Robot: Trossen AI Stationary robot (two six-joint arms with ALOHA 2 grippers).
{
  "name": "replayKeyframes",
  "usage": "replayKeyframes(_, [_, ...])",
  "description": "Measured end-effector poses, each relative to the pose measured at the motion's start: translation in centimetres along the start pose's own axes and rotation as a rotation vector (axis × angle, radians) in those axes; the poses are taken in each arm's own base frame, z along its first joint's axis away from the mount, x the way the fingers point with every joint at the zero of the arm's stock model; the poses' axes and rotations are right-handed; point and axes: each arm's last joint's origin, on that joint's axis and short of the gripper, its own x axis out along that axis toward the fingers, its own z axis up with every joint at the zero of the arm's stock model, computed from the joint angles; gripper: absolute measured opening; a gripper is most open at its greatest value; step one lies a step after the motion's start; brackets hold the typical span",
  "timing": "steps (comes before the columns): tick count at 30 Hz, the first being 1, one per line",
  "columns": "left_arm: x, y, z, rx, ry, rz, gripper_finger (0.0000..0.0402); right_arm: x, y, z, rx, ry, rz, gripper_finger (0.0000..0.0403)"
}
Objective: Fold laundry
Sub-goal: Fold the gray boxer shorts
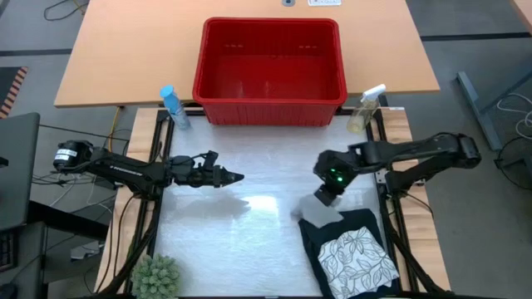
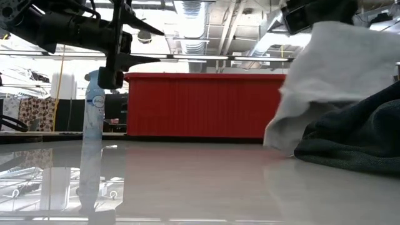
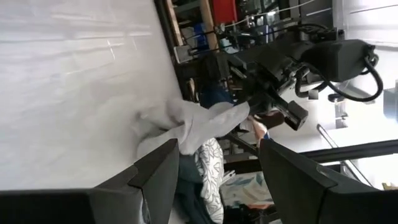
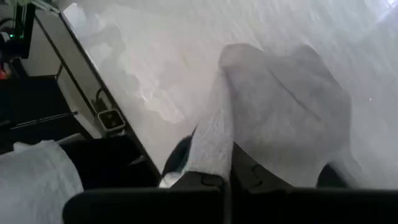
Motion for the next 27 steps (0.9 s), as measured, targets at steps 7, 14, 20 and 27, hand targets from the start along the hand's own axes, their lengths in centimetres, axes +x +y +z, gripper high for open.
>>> replayKeyframes(7, [0.0, 0.3, 0.0, 0.013, 0.0, 0.032, 0.021, 1.4, -0.8, 1.3, -0.017, -0.022, -0.061, 0.0017])
replayKeyframes(14, [0.0, 0.8, -0.2, 0.015, 0.032, 0.082, 0.021, 6.6, -3.6, 7.5, -0.09, -0.079, -0.085, 0.0017])
replayKeyframes(20, [0.0, 0.9, -0.3, 0.02, 0.05, 0.085, 0.021, 9.5, -6.8, 12.7, -0.053, -0.099, 0.012, 0.002])
replayKeyframes(27, [0.0, 0.9, -0.3, 0.024, 0.052, 0.085, 0.021, 9.6, -8.0, 16.2, -0.172, -0.119, -0.001, 0.009])
